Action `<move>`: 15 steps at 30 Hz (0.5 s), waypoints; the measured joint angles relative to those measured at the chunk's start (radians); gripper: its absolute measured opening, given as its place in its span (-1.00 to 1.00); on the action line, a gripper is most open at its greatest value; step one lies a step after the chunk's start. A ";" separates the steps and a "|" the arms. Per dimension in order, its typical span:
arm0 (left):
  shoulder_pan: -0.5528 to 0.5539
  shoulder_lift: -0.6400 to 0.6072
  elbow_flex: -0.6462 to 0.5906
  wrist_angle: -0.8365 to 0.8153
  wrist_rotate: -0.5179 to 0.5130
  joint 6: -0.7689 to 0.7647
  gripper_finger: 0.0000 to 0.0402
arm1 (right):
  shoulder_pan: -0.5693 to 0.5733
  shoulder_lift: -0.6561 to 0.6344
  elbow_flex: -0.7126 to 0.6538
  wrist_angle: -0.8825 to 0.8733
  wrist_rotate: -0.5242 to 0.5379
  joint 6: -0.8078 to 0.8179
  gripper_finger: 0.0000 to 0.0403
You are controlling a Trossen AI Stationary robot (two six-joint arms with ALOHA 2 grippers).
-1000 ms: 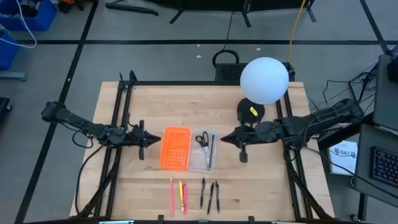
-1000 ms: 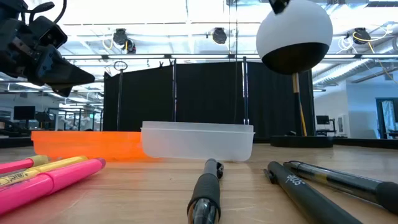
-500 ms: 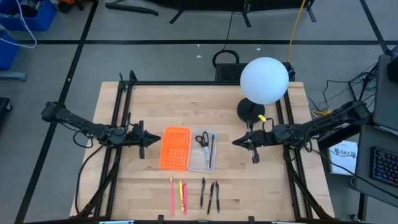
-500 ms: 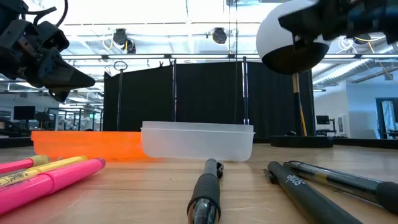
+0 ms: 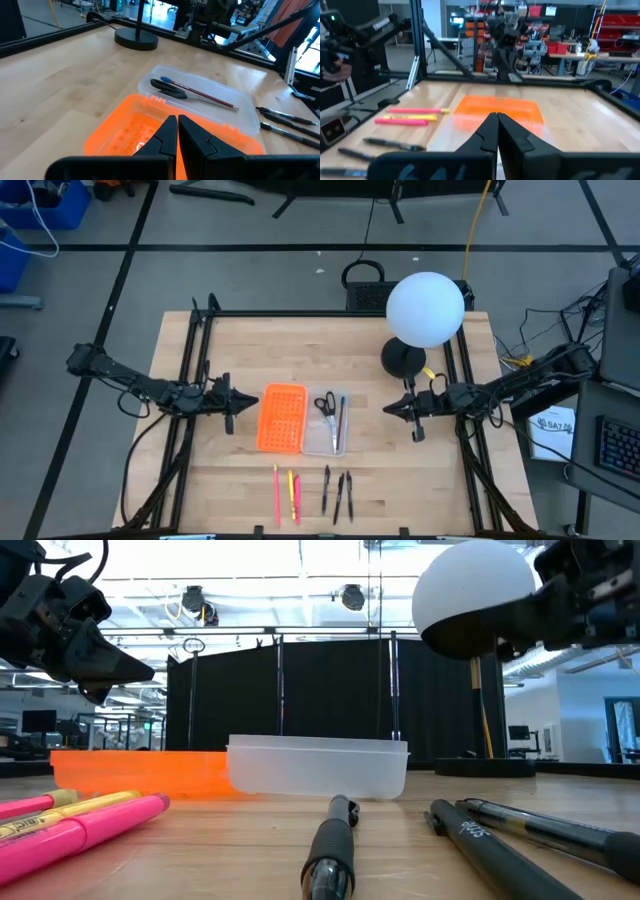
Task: Pick & place school supplies into a supply box
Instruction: Put the pink pencil into the supply box
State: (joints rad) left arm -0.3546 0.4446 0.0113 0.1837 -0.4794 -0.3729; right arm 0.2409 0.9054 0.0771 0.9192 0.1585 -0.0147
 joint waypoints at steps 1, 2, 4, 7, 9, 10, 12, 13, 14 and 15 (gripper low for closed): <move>0.000 0.000 0.000 0.000 -0.002 0.000 -0.89 | 0.000 0.000 -0.006 -0.005 -0.001 0.001 -1.00; 0.000 0.000 0.000 0.000 -0.004 -0.003 -0.89 | 0.000 0.001 -0.008 -0.006 -0.001 -0.002 -1.00; 0.000 0.000 0.000 0.000 -0.021 -0.018 -0.89 | 0.000 0.000 -0.010 -0.002 -0.002 -0.010 -1.00; 0.000 0.000 0.000 -0.001 -0.057 -0.057 -0.89 | 0.000 0.000 -0.012 -0.016 -0.029 -0.020 -1.00; 0.000 0.000 0.000 -0.003 -0.094 -0.104 -0.89 | 0.000 0.000 -0.013 -0.012 -0.032 -0.046 -1.00; -0.001 0.000 0.000 -0.006 -0.119 -0.137 -0.89 | 0.000 0.000 -0.013 -0.010 -0.032 -0.054 -1.00; -0.001 0.000 0.000 -0.012 -0.169 -0.213 -0.90 | 0.000 0.000 -0.013 -0.010 -0.032 -0.057 -1.00; -0.001 0.000 0.000 -0.016 -0.186 -0.250 -0.90 | 0.000 0.000 -0.013 -0.011 -0.032 -0.058 -1.00; -0.001 0.000 0.000 -0.021 -0.199 -0.278 -0.90 | 0.000 0.000 -0.013 -0.010 -0.032 -0.058 -1.00; 0.000 0.000 0.000 -0.028 -0.206 -0.301 -0.90 | 0.000 0.000 -0.014 -0.010 -0.032 -0.058 -1.00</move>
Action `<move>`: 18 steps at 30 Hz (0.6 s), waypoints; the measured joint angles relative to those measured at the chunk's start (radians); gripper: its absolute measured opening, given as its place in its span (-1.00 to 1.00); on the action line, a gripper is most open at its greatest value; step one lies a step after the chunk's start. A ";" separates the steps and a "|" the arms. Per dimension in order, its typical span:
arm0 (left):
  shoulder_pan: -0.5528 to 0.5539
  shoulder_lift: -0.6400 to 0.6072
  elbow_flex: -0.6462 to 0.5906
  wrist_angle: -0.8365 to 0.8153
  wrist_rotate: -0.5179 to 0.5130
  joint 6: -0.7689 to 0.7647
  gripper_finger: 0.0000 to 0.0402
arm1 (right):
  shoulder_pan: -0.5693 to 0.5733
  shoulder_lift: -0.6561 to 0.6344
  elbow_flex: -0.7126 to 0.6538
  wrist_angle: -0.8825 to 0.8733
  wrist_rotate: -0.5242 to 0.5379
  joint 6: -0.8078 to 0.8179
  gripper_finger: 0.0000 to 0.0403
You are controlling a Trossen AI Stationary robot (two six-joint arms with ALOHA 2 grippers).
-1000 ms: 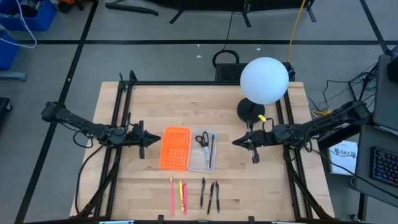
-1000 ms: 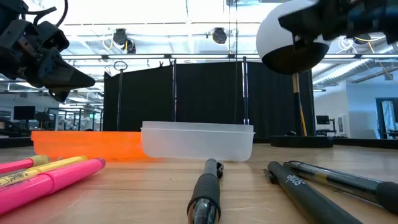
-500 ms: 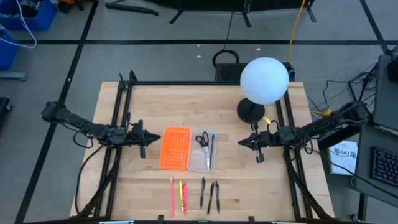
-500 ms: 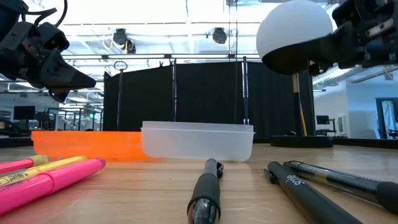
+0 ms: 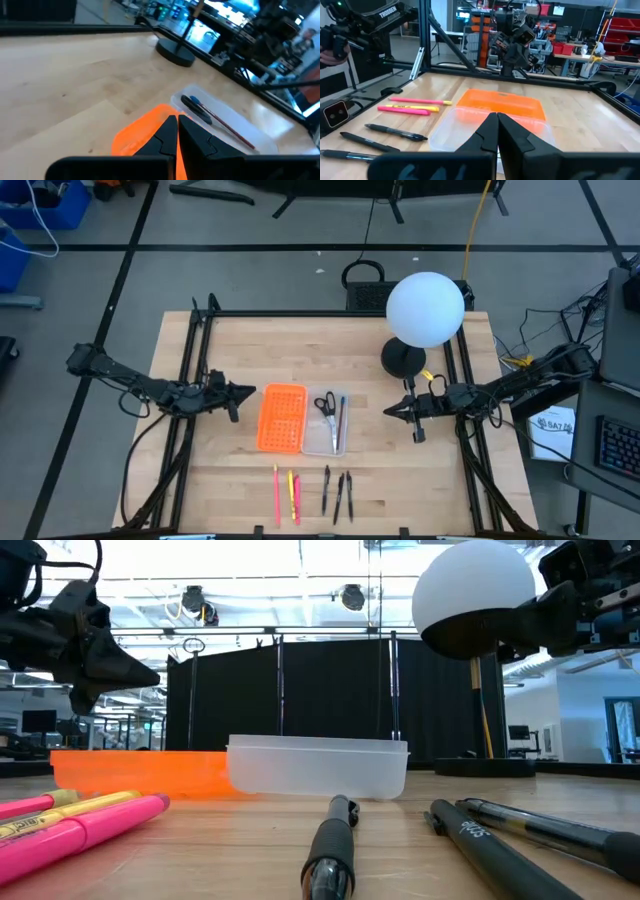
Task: Pick & place school supplies into a supply box
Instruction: Put the pink pencil into the supply box
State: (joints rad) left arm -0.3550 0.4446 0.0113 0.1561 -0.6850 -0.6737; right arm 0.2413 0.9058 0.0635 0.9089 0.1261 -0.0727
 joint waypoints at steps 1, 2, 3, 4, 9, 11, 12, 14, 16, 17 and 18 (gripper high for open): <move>0.000 0.000 0.000 -0.006 -0.001 -0.018 -0.92 | 0.000 0.000 0.000 0.000 0.000 0.000 -1.00; 0.000 0.002 0.000 -0.005 -0.001 -0.030 -0.95 | 0.000 0.000 0.000 0.000 0.000 0.000 -1.00; 0.000 0.005 0.001 -0.002 -0.001 -0.041 -0.97 | 0.000 0.000 0.000 0.000 0.000 0.000 -1.00; 0.000 0.010 0.008 -0.008 -0.003 -0.047 -0.97 | 0.000 0.000 0.000 0.000 0.000 0.000 -1.00; -0.015 0.091 0.107 -0.016 -0.007 -0.022 -0.98 | 0.000 0.000 -0.001 0.000 0.000 0.000 -1.00; -0.031 0.149 0.176 -0.051 -0.022 0.001 -0.99 | 0.000 0.000 -0.001 0.000 0.000 -0.011 -1.00; -0.041 0.186 0.218 -0.075 -0.036 0.009 -0.99 | 0.000 0.000 -0.001 0.000 0.000 -0.020 -1.00; -0.063 0.264 0.307 -0.135 -0.066 0.011 -0.99 | 0.000 0.000 -0.001 0.002 -0.001 -0.025 -1.00; -0.084 0.350 0.397 -0.209 -0.091 -0.002 -0.99 | 0.000 0.000 -0.001 0.004 -0.001 -0.026 -1.00; -0.095 0.391 0.438 -0.240 -0.104 -0.018 -0.99 | 0.000 0.000 -0.001 0.004 -0.001 -0.026 -1.00; -0.106 0.436 0.482 -0.272 -0.119 -0.037 -0.99 | 0.000 0.000 -0.001 0.006 -0.001 -0.026 -1.00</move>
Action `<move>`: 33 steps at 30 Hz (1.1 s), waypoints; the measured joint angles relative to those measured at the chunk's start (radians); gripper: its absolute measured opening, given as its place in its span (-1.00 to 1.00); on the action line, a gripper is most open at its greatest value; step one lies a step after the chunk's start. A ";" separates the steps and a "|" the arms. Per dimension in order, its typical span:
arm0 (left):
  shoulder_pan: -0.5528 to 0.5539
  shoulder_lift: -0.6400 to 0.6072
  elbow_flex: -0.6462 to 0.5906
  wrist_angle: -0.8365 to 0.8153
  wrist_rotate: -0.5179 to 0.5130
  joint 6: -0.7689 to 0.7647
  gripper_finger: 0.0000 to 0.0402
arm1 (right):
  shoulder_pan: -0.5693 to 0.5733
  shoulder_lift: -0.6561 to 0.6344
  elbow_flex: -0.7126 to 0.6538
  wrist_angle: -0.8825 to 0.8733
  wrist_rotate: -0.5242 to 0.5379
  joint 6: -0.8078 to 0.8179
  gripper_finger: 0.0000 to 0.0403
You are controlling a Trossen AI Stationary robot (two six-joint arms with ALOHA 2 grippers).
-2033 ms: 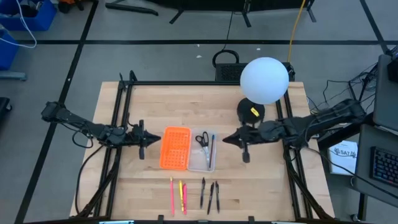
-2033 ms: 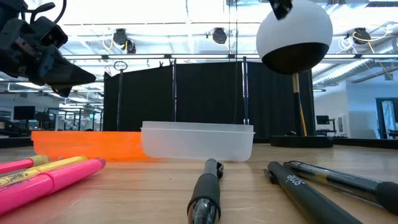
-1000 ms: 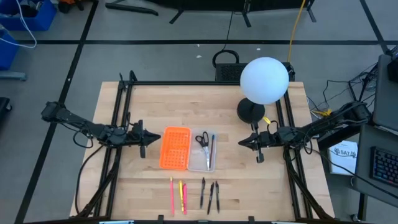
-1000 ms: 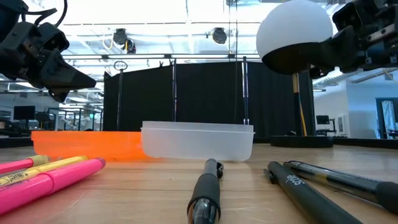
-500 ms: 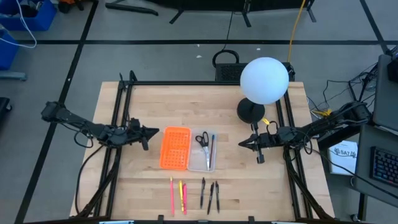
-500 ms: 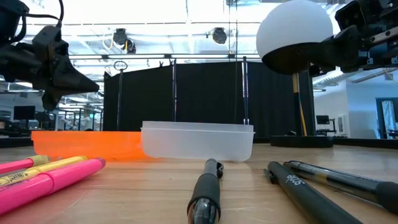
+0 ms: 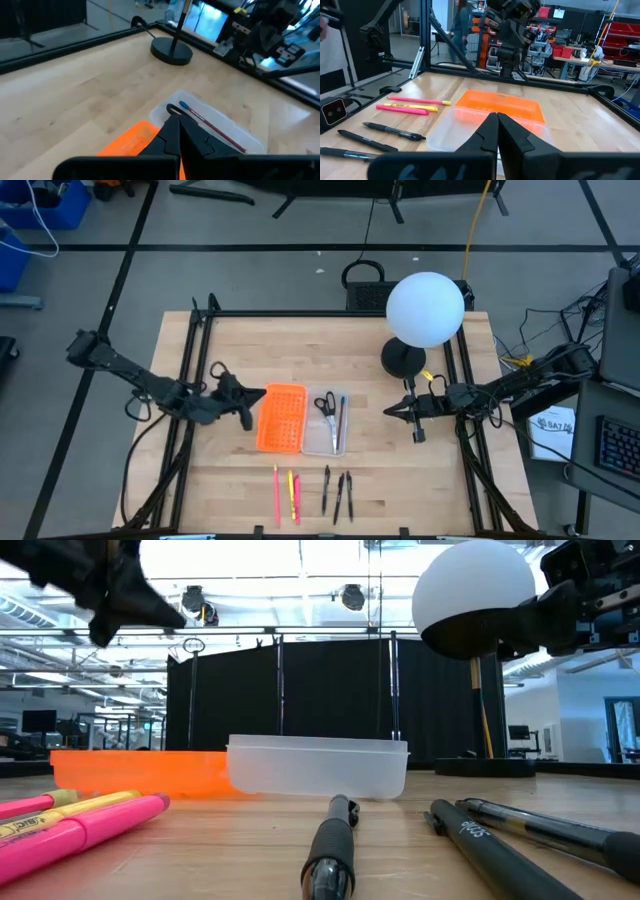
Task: Pick & place school supplies into a supply box
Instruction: Put the pink pencil into the supply box
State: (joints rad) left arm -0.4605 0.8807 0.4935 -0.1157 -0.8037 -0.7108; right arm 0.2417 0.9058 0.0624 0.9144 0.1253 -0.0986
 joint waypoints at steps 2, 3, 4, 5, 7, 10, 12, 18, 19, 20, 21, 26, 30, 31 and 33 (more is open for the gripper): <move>-0.017 0.083 0.080 -0.051 -0.013 -0.046 -0.99 | 0.000 0.000 -0.001 0.001 0.000 0.000 -1.00; -0.025 0.125 0.116 -0.081 -0.016 -0.076 -0.99 | 0.000 0.000 -0.001 0.001 0.000 0.000 -1.00; -0.031 0.168 0.152 -0.114 -0.018 -0.107 -0.99 | 0.000 0.000 -0.001 0.001 0.000 0.000 -1.00; -0.038 0.210 0.190 -0.142 -0.018 -0.138 -0.99 | 0.000 0.000 -0.001 0.001 0.000 0.000 -1.00; -0.051 0.291 0.265 -0.201 -0.018 -0.199 -0.99 | 0.000 0.000 -0.001 0.003 0.000 0.000 -1.00; -0.068 0.406 0.386 -0.317 -0.005 -0.309 -0.99 | 0.000 0.000 -0.001 0.019 0.000 0.000 -1.00; -0.081 0.482 0.475 -0.413 0.004 -0.392 -0.99 | 0.000 0.000 -0.001 0.037 0.000 0.000 -1.00; -0.104 0.719 0.768 -0.743 0.095 -0.639 -1.00 | 0.000 0.000 -0.001 0.053 0.000 0.032 -1.00; -0.105 0.758 0.815 -0.799 0.122 -0.675 -1.00 | 0.000 0.000 -0.001 0.053 0.000 0.034 -1.00; -0.106 0.797 0.859 -0.850 0.156 -0.713 -1.00 | 0.000 0.000 -0.001 0.050 0.000 0.034 -1.00; -0.106 0.833 0.897 -0.893 0.189 -0.748 -1.00 | 0.000 0.000 -0.001 0.044 0.000 0.034 -1.00; -0.112 0.993 1.036 -1.025 0.416 -0.869 -0.99 | 0.000 0.000 -0.001 0.028 0.000 0.033 -1.00; -0.155 1.062 1.088 -1.121 0.589 -1.045 -1.00 | 0.000 0.000 -0.001 -0.013 0.001 0.027 -1.00; -0.168 1.071 1.090 -1.125 0.617 -1.098 -0.99 | 0.000 0.000 -0.001 -0.027 0.001 0.023 -1.00; -0.197 1.080 1.090 -1.120 0.653 -1.191 -0.98 | 0.000 0.000 -0.001 -0.047 0.001 0.009 -1.00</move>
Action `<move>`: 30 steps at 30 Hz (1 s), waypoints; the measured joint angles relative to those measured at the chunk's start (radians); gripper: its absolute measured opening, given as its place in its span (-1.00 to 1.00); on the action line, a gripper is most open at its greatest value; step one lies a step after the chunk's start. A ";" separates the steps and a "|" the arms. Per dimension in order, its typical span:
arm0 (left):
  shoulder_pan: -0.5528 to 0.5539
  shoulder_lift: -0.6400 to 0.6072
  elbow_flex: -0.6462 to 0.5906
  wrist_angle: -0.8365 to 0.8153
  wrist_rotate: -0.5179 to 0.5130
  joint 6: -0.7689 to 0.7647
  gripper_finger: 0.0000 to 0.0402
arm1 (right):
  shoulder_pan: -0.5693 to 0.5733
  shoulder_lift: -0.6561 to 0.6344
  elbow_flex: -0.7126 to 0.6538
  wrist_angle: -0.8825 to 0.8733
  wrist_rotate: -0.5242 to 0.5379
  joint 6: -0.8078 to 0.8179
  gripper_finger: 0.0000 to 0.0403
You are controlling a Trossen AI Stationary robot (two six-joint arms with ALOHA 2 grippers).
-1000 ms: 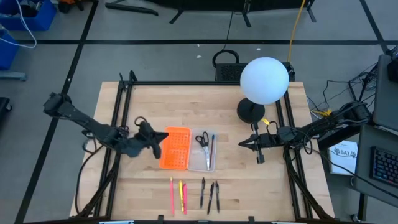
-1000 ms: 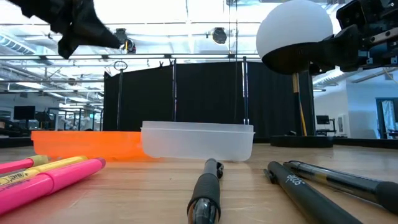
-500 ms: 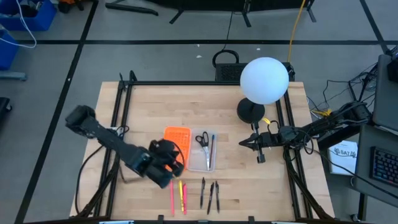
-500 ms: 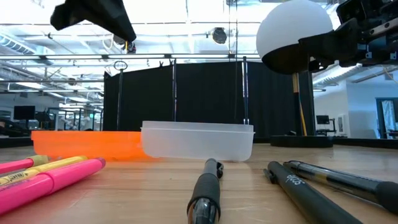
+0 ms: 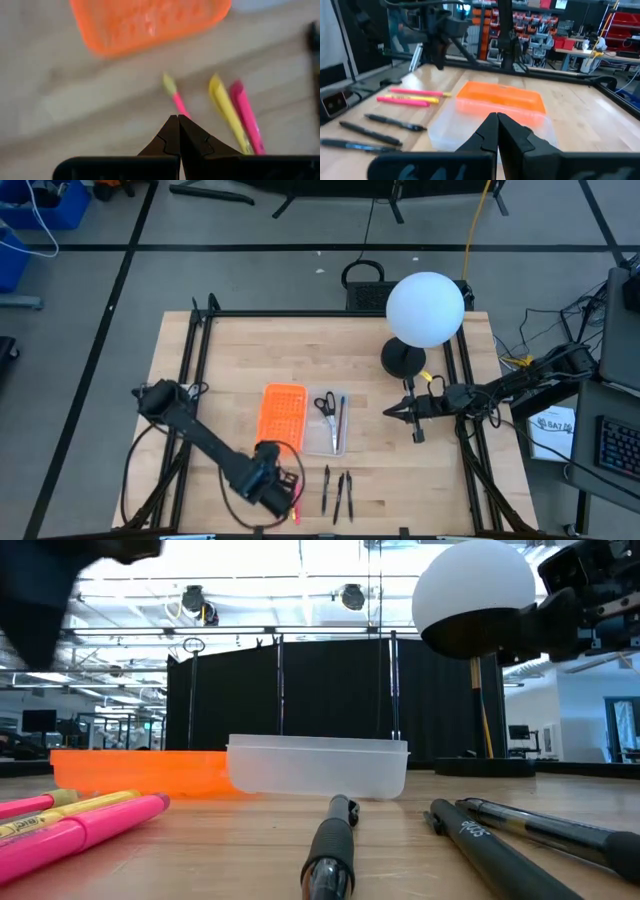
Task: Pick & place school supplies into a supply box
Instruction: Put the pink pencil into the supply box
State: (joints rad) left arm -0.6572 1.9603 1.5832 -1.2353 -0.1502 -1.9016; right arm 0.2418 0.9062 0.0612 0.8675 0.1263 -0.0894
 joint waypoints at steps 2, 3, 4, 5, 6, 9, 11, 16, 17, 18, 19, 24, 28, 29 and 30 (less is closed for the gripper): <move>-0.023 0.000 -0.002 0.001 -0.010 -0.071 -0.96 | 0.000 0.000 0.000 -0.004 0.000 -0.009 -1.00; -0.031 -0.002 -0.003 0.000 -0.029 -0.100 -0.95 | 0.000 0.000 0.000 -0.004 0.000 -0.011 -1.00; -0.037 -0.002 -0.003 -0.001 -0.045 -0.120 -0.94 | 0.000 0.000 0.000 -0.003 0.000 -0.013 -1.00; -0.041 -0.002 -0.003 0.002 -0.049 -0.136 -0.93 | 0.000 0.000 0.000 0.001 0.000 -0.013 -1.00; -0.043 -0.002 -0.003 0.007 -0.049 -0.144 -0.92 | 0.000 0.000 0.000 0.004 0.000 -0.016 -1.00; -0.042 0.003 -0.003 0.012 -0.050 -0.146 -0.91 | 0.000 0.000 0.000 0.003 0.000 -0.033 -1.00; -0.034 0.021 -0.003 0.017 -0.049 -0.143 -0.90 | 0.000 0.000 0.000 -0.001 0.000 -0.036 -1.00; -0.007 0.064 -0.004 0.039 -0.001 -0.087 -0.90 | 0.000 0.000 0.000 -0.019 -0.001 -0.035 -1.00; 0.000 0.075 -0.004 0.039 0.008 -0.086 -0.90 | 0.000 0.000 0.000 -0.029 -0.001 -0.036 -1.00; 0.007 0.085 -0.004 0.038 0.013 -0.085 -0.89 | 0.000 0.000 0.000 -0.040 -0.001 -0.039 -1.00; 0.014 0.091 -0.005 0.039 0.019 -0.079 -0.89 | 0.000 0.000 0.000 -0.043 -0.001 -0.051 -1.00; 0.055 0.107 -0.005 0.068 0.028 -0.007 -0.78 | 0.000 0.000 0.000 -0.035 -0.001 -0.088 -1.00; 0.080 0.107 -0.005 0.074 0.045 0.031 -0.51 | 0.000 0.000 0.000 -0.031 -0.001 -0.089 -1.00; 0.084 0.107 -0.005 0.070 0.047 0.036 -0.44 | 0.000 0.000 0.000 -0.031 -0.001 -0.089 -1.00; 0.086 0.107 -0.005 0.070 0.048 0.038 -0.37 | 0.000 0.000 0.000 -0.031 -0.001 -0.089 -1.00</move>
State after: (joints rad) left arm -0.5708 2.0674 1.5784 -1.1652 -0.1022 -1.8634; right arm 0.2420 0.9058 0.0612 0.8368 0.1257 -0.1780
